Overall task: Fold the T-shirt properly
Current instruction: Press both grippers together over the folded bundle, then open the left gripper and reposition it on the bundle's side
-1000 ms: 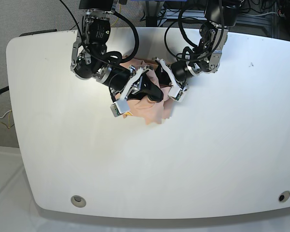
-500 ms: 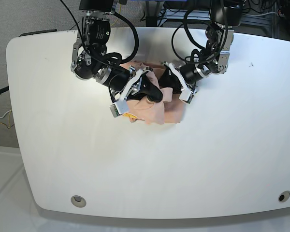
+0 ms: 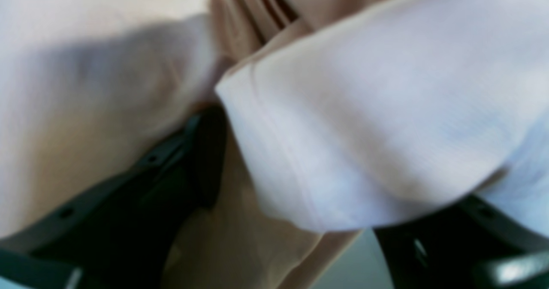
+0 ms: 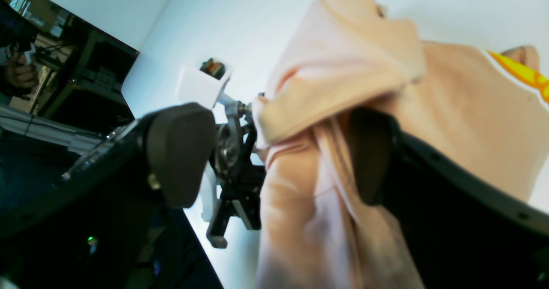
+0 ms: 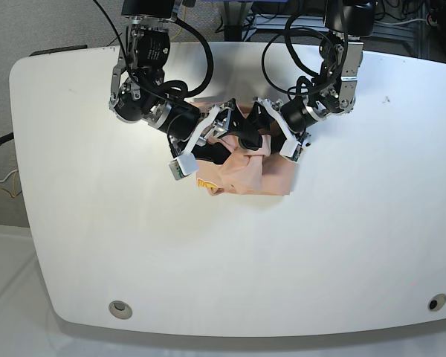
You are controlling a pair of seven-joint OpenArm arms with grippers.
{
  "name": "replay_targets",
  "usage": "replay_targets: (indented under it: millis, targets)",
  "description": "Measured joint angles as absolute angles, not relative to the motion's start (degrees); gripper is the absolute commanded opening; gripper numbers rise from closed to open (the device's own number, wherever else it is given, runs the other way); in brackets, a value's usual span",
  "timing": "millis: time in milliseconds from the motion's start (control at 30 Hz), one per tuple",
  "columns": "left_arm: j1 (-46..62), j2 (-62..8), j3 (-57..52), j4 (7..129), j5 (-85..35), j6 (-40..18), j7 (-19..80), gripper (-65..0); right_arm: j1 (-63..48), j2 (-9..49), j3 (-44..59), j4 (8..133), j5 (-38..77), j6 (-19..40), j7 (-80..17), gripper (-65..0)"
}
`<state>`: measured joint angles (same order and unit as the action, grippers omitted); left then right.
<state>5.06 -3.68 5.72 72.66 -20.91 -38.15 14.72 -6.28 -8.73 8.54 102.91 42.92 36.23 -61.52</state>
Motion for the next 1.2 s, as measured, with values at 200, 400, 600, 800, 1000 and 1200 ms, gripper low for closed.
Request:
replay_targets:
  millis: [200,400,600,800,1000,1200]
  targets:
    - [5.1,-3.0,5.6,72.7,-22.6,-37.5,15.7,-30.7,-6.2,-8.7,8.5,102.9,42.9,36.2,-61.5,-19.0]
    - [5.1,-3.0,5.6,73.8,-25.3,-37.0,18.8,-30.7,-6.2,-8.8,8.6,102.9,42.9,36.2,-61.5,-19.0]
    - [5.8,-3.1,5.6,76.7,-24.5,-36.4,20.8,-30.7,-6.1,-8.7,8.7,102.9,42.9,36.2,-61.5,-19.0]
    - [5.9,-3.2,5.6,77.5,-24.4,-36.0,21.4,-30.7,-6.1,-8.8,8.6,102.9,42.9,36.2,-61.5,-19.0]
    - [5.9,-3.2,5.5,77.7,-24.4,-36.0,21.5,-30.6,-6.1,-8.7,8.6,102.9,42.9,36.2,-61.5,-19.0]
    - [6.1,-3.2,5.4,80.9,-24.0,-36.0,21.6,-30.5,-6.1,-8.7,8.6,102.9,42.9,36.2,-61.5,-19.0]
